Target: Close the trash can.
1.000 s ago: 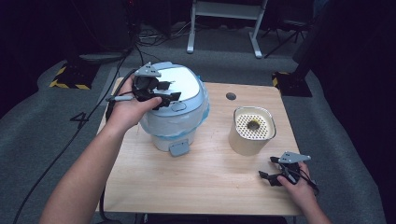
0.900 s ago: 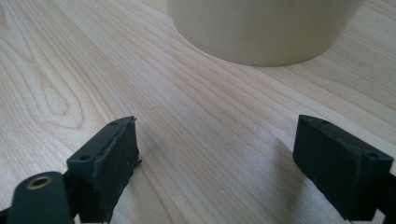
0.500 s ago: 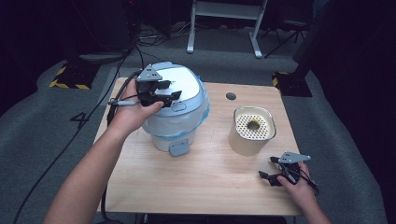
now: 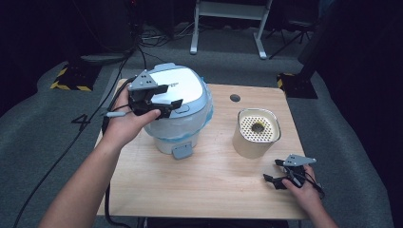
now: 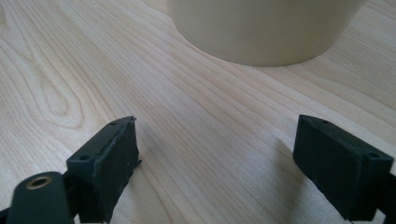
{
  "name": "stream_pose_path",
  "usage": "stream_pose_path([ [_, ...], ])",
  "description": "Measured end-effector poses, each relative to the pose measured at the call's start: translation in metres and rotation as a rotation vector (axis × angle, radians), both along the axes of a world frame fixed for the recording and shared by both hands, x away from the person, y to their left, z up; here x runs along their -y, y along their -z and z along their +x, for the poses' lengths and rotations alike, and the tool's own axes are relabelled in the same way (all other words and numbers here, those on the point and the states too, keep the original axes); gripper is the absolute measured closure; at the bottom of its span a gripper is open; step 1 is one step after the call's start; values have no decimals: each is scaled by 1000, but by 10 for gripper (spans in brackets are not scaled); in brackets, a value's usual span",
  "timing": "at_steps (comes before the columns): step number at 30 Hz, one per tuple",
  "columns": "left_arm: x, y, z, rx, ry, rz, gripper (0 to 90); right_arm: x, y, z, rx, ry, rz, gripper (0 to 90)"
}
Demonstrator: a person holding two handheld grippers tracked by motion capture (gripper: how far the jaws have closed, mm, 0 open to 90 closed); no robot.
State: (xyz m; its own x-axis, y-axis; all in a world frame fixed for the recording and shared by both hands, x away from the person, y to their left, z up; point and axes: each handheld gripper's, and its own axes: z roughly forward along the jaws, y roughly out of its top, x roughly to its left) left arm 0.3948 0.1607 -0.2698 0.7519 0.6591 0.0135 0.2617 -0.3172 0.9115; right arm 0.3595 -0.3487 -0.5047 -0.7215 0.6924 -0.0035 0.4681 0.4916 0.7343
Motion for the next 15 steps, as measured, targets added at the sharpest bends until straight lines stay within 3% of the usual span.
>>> stream_pose_path([
  [3, 1, 3, -21, 1, 19, 13, 304, 0, 0, 0, 0, 0, 0, 139],
  [8, 1, 11, -42, -6, 47, 6, 303, 0, 0, 0, 0, 0, 0, 139],
  [15, 0, 31, -62, -13, 43, 35, 301, 0, 0, 0, 0, -1, 0, 139],
])
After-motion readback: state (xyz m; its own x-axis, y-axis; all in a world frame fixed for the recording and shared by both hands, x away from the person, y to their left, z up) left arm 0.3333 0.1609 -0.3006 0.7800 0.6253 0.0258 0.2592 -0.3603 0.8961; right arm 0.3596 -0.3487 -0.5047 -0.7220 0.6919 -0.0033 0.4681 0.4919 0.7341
